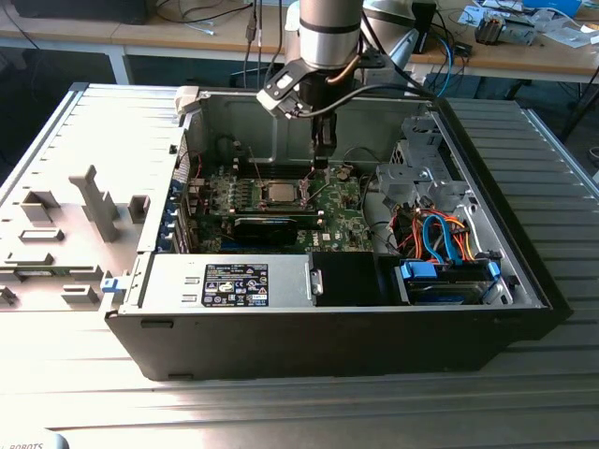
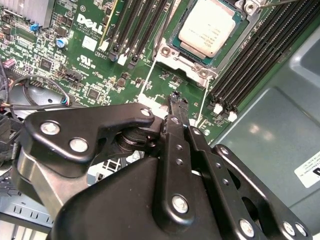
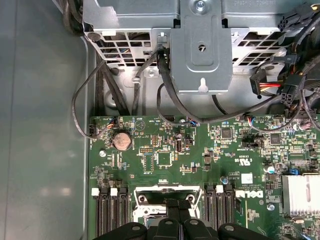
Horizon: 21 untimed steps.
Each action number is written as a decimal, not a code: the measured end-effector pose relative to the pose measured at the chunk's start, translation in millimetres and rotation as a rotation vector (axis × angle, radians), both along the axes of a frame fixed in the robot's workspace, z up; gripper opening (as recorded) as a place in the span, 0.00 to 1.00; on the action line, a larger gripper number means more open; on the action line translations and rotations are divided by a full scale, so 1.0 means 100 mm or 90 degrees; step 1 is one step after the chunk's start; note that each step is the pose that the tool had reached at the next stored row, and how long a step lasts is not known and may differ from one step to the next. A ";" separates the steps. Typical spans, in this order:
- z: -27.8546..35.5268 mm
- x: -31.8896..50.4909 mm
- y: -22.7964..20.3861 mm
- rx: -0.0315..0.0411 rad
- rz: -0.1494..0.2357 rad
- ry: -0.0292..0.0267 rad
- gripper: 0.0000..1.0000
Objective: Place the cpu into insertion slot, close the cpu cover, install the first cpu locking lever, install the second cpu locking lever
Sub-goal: 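Close the cpu cover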
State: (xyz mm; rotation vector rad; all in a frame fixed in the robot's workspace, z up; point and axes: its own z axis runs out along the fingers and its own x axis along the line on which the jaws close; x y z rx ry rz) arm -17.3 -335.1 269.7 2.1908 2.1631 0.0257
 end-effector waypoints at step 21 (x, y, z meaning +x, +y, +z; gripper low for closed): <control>-0.043 0.196 0.035 0.0000 0.000 0.0023 0.11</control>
